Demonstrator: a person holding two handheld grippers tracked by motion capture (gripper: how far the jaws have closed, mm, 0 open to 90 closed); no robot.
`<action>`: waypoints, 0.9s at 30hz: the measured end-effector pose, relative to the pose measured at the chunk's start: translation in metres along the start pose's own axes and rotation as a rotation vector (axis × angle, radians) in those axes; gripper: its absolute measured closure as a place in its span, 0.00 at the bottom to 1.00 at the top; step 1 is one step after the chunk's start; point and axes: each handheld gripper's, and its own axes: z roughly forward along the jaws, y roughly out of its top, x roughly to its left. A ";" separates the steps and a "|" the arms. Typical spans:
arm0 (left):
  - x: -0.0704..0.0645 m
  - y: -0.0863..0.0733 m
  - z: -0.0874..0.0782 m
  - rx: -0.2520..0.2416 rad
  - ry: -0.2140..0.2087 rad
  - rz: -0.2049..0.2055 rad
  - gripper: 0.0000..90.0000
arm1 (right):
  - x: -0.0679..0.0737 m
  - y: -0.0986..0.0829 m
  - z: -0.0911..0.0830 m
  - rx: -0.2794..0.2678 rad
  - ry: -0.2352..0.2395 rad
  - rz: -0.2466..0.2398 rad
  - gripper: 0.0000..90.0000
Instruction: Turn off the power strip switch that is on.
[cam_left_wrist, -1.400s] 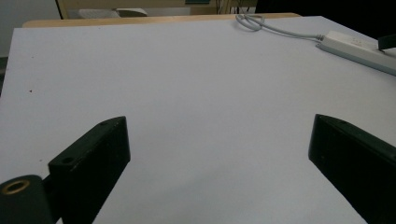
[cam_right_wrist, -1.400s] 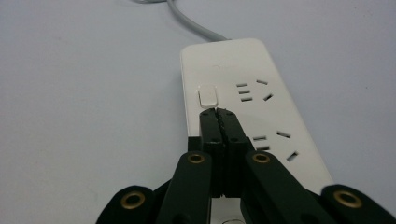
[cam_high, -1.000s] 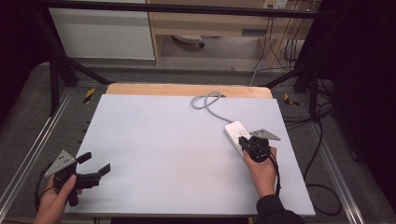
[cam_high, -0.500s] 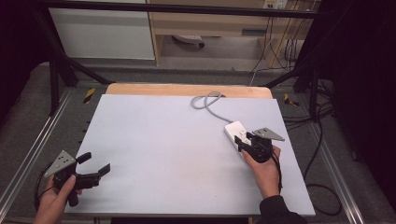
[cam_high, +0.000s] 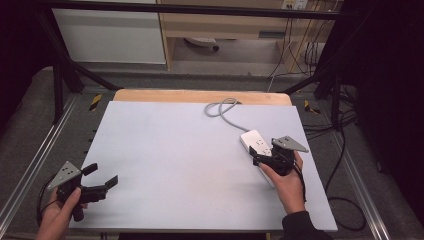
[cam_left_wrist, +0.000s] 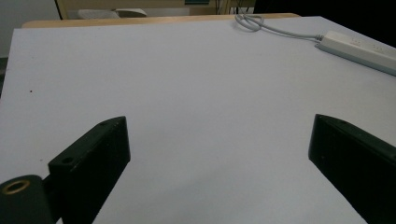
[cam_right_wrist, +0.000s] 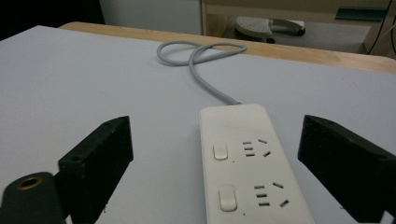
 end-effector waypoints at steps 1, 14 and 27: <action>0.000 0.000 0.000 0.000 0.000 0.000 0.06 | 0.000 0.000 -0.001 -0.004 0.003 -0.010 0.10; 0.000 0.000 0.000 0.000 0.002 0.001 0.06 | -0.003 0.001 -0.022 -0.053 0.009 -0.023 0.06; 0.000 0.000 0.000 0.001 0.002 0.001 0.06 | -0.009 0.002 -0.043 -0.086 0.019 -0.031 0.05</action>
